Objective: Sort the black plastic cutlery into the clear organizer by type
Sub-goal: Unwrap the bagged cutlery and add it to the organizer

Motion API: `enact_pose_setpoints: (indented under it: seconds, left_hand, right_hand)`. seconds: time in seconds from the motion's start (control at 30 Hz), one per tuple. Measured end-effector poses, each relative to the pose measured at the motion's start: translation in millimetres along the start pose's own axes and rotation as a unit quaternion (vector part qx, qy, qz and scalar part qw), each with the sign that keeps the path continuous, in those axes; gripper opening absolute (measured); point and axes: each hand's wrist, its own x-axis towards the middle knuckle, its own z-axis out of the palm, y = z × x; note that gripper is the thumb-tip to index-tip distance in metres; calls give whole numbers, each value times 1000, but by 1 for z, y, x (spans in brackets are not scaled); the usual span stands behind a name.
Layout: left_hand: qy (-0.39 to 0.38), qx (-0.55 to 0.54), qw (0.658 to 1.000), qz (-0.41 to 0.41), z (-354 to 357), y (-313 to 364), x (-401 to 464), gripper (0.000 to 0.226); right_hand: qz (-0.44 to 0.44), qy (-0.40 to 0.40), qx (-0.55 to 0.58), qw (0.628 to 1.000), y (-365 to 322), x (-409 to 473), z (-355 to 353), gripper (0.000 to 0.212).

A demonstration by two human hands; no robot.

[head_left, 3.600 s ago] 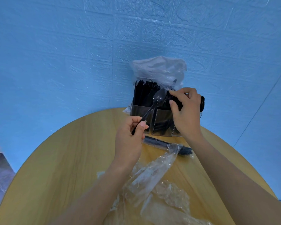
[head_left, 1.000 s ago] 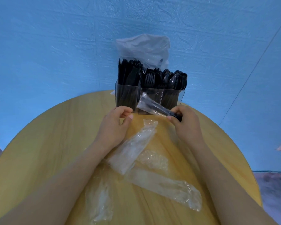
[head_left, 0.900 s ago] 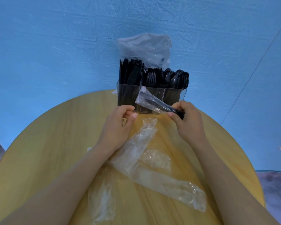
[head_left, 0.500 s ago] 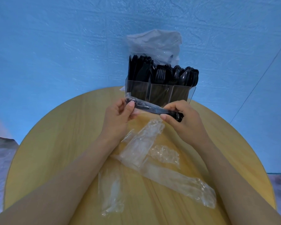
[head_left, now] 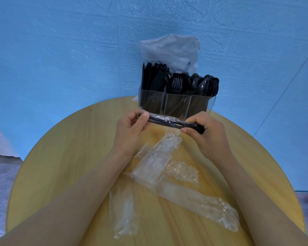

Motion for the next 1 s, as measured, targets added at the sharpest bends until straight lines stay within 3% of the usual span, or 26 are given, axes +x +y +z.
enact_pose_setpoints:
  seconds: [0.1, 0.3, 0.43, 0.5, 0.63, 0.8, 0.93, 1.0]
  left_hand:
    - [29, 43, 999, 16, -1, 1, 1, 17]
    - [128, 7, 992, -20, -13, -2, 11, 12]
    - [69, -18, 996, -60, -8, 2, 6, 18]
    - [33, 21, 996, -75, -6, 0, 3, 23]
    - [5, 146, 989, 17, -8, -1, 1, 27]
    - [16, -8, 1000, 18, -8, 1, 4, 12]
    - [46, -83, 995, 12, -11, 3, 7, 15]
    - [57, -168, 983, -35, -12, 6, 10, 22]
  right_hand:
    - [-19, 33, -15, 999, 2, 0, 0, 13]
    - [-24, 95, -27, 995, 6, -1, -4, 7]
    - [-43, 104, -35, 993, 6, -1, -4, 5]
    - [-59, 98, -48, 992, 5, -1, -2, 5]
    - [-45, 81, 0, 996, 2, -1, -2, 12]
    - [5, 64, 75, 995, -1, 0, -4, 21]
    - [69, 54, 83, 993, 0, 0, -2, 21]
    - [101, 52, 99, 989, 0, 1, -3, 14]
